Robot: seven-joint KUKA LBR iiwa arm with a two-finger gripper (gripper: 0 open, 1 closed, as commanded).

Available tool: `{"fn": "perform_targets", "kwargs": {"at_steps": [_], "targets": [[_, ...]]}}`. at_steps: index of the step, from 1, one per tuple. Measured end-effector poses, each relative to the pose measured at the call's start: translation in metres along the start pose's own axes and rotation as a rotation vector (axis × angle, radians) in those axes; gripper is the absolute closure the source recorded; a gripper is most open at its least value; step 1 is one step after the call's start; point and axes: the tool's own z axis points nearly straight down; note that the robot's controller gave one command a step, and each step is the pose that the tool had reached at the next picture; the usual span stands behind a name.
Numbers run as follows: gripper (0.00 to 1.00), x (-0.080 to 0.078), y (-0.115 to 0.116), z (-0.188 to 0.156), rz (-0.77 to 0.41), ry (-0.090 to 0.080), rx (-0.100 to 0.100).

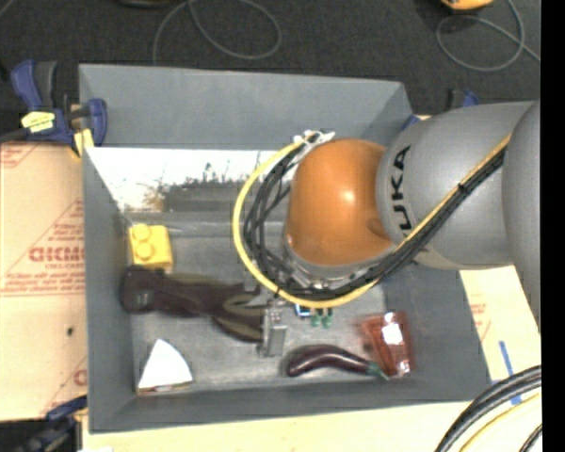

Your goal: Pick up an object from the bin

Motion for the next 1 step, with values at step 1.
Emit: {"fn": "perform_targets", "kwargs": {"at_steps": [1], "targets": [[0.00, -0.0014, -0.0004, -0.0043, 0.002, -0.007, -0.001]]}}
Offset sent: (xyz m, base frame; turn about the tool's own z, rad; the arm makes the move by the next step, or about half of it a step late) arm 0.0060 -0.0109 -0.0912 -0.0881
